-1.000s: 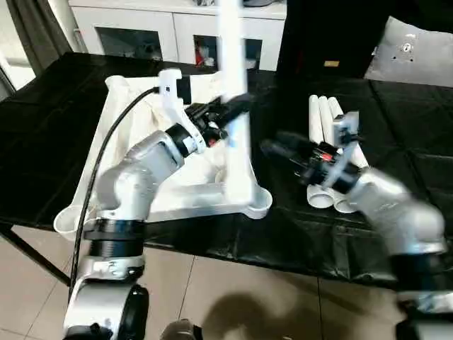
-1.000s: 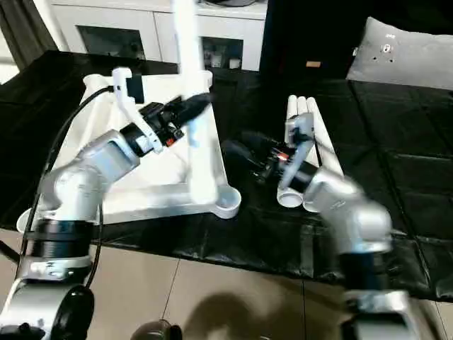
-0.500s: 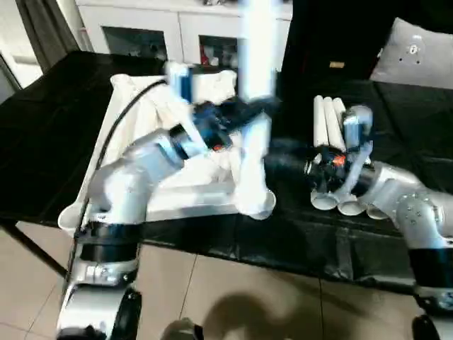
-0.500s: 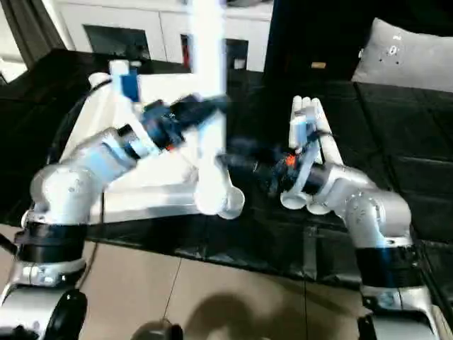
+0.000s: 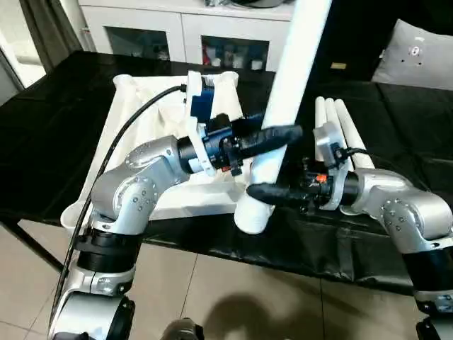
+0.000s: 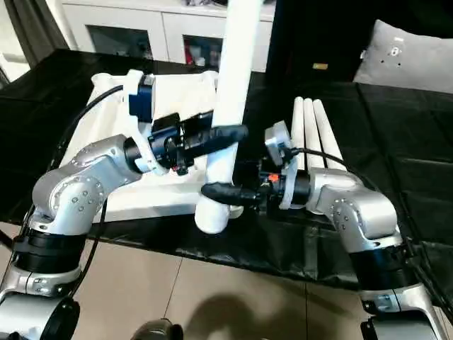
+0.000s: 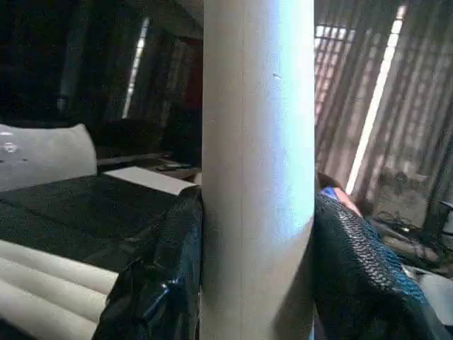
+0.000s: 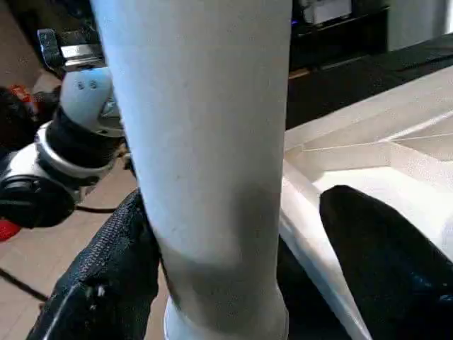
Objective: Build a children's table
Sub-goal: Pick table leg
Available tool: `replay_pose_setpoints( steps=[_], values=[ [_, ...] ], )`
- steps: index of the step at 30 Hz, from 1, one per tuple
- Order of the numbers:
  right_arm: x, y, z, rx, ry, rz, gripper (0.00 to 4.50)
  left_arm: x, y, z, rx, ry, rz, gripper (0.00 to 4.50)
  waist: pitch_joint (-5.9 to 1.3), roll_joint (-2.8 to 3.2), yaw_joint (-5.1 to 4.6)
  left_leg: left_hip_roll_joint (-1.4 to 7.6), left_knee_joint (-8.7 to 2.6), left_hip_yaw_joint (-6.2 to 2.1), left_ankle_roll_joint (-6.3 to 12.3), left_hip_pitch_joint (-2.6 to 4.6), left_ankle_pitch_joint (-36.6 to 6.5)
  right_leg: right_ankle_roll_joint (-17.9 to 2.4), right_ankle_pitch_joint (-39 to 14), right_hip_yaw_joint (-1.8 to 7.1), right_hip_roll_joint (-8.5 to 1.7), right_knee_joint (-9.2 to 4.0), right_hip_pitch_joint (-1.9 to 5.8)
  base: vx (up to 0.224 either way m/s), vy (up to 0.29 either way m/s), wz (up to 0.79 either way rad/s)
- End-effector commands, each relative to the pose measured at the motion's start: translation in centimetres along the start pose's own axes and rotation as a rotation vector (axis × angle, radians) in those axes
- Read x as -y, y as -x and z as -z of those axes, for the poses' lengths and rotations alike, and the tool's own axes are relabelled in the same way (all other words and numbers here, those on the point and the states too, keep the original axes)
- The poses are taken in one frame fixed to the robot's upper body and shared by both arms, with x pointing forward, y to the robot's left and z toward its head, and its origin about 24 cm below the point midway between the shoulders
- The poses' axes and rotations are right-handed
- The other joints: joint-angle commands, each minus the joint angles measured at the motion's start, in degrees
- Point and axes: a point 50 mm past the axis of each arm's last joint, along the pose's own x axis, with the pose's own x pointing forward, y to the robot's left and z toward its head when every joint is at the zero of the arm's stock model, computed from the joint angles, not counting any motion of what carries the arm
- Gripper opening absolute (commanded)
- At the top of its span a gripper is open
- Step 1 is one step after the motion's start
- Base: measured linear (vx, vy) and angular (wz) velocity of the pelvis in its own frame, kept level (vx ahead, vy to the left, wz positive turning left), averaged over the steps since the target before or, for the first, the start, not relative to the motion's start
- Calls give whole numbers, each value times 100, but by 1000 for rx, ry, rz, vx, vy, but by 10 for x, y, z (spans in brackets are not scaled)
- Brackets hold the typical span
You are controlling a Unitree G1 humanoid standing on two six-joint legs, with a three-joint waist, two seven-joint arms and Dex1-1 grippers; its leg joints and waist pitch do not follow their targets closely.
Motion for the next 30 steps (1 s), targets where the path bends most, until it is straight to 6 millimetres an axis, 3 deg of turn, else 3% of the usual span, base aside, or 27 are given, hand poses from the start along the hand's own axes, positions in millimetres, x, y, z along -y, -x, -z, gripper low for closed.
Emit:
replay_pose_setpoints(
  steps=[1,5,22,29,30],
  values=[
    [-3,-1,0,-26,27,-27,363,5,-3,-2,0,-13,41,182,-437,-107,0,330,-328,-106,256,127,-571,-1085,-643,298,-514,-465,285,0,0,0],
    [-3,-3,3,-27,18,-34,363,6,-6,-2,13,-15,42,182,-437,-112,0,328,-328,-110,250,116,-545,-1069,-652,300,-515,-463,292,0,0,0],
    [-3,-7,12,-38,-8,-37,214,5,-10,-2,25,-21,48,182,-453,-70,1,332,-319,-123,253,125,-574,-1154,-459,291,-505,-450,300,0,0,0],
    [-3,-9,15,-30,-12,-33,199,10,-11,6,-26,-16,77,182,-461,-47,8,335,-316,-128,242,131,-584,-1172,-375,292,-497,-439,296,0,0,0],
    [-4,-9,16,-30,-12,-33,198,10,-12,7,-37,-15,72,217,-459,-53,4,332,-318,-127,243,127,-601,-1180,-363,291,-500,-436,298,0,0,0]
  ],
)
